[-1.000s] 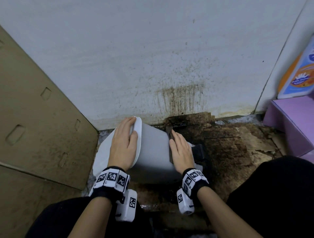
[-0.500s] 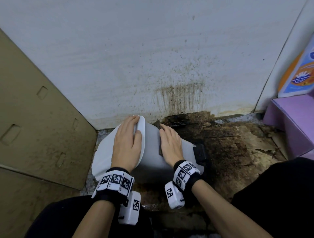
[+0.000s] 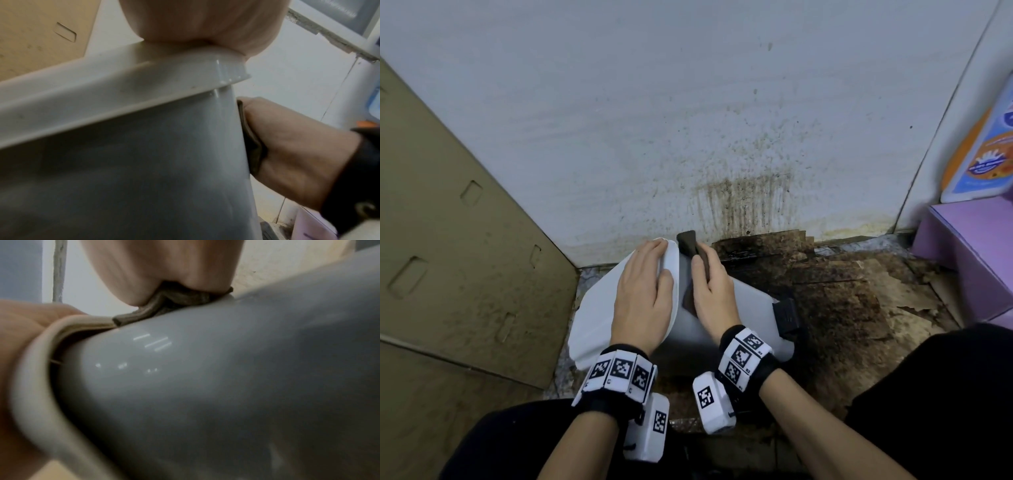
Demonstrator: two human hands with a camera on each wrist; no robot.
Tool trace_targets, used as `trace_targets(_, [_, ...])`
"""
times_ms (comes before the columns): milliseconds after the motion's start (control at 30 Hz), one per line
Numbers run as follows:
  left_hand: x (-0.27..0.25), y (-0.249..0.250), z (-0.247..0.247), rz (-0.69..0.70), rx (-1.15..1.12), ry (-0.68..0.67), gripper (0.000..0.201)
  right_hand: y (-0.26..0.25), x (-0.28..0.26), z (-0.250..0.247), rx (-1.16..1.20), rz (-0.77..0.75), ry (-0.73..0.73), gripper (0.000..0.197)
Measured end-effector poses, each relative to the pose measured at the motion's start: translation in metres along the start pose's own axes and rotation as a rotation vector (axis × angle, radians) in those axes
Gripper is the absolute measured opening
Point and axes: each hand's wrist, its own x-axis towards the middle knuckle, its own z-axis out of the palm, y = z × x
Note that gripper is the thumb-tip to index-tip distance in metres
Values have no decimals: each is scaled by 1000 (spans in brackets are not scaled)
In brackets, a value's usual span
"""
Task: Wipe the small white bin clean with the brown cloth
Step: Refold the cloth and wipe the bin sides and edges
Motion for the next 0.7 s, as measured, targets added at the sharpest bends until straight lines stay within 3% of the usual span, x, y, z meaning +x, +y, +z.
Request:
trace_targets(167, [1, 9, 2, -41, -102, -36, 51, -21, -2, -3, 412, 167, 32, 37])
trace_targets(300, [2, 21, 3, -109, -210, -81, 57, -31, -4, -14, 504, 217, 19, 36])
trace_targets(533, [3, 42, 9, -121, -385, -154, 58, -48, -9, -33, 98, 13, -72, 40])
trace_targets(700, [4, 62, 16, -157, -674, -187, 57, -44, -13, -50, -174, -56, -106, 46])
